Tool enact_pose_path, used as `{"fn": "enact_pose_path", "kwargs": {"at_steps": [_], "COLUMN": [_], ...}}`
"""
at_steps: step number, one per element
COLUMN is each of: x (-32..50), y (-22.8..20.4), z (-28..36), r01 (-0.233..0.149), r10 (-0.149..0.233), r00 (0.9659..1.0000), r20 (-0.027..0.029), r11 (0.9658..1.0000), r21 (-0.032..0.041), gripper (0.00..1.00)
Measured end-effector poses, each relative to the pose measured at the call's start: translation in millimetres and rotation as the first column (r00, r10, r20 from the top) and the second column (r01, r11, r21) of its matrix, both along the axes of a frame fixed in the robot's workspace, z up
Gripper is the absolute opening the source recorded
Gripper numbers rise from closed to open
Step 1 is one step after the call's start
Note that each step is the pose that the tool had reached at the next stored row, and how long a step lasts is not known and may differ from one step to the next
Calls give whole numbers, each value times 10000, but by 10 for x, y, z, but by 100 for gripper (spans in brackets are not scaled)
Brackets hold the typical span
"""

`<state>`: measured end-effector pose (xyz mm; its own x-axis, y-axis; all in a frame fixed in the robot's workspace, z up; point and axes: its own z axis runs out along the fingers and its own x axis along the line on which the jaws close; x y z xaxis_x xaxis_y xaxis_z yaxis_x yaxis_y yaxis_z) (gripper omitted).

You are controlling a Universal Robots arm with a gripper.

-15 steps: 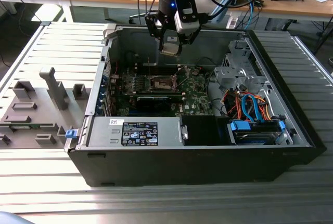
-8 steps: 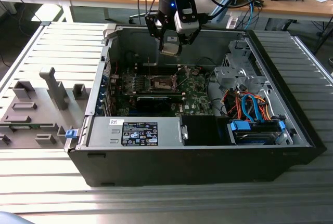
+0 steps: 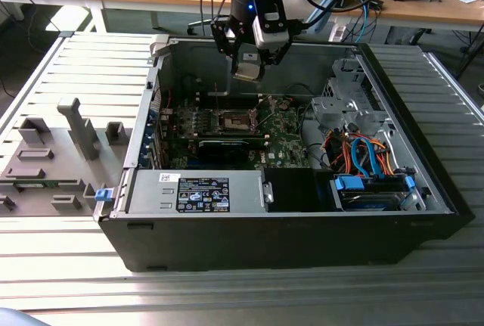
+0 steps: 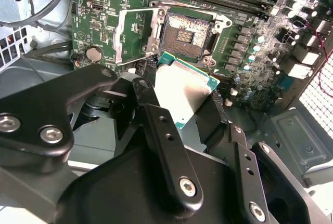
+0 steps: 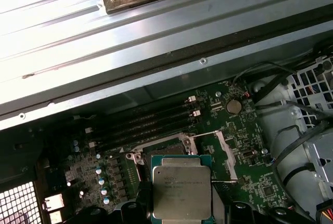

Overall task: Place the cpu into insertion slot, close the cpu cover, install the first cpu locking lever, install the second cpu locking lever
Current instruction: 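Place the cpu into insertion slot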

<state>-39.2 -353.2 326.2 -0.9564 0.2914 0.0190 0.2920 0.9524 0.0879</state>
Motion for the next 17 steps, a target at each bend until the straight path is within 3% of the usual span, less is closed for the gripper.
{"fn": "enact_pose_path", "kwargs": {"at_steps": [17], "x": [0], "y": [0], "z": [-4], "r01": [247], "r10": [-247], "r00": [9997], "r20": [0], "r11": [9997], "r21": [0], "gripper": [54]}}
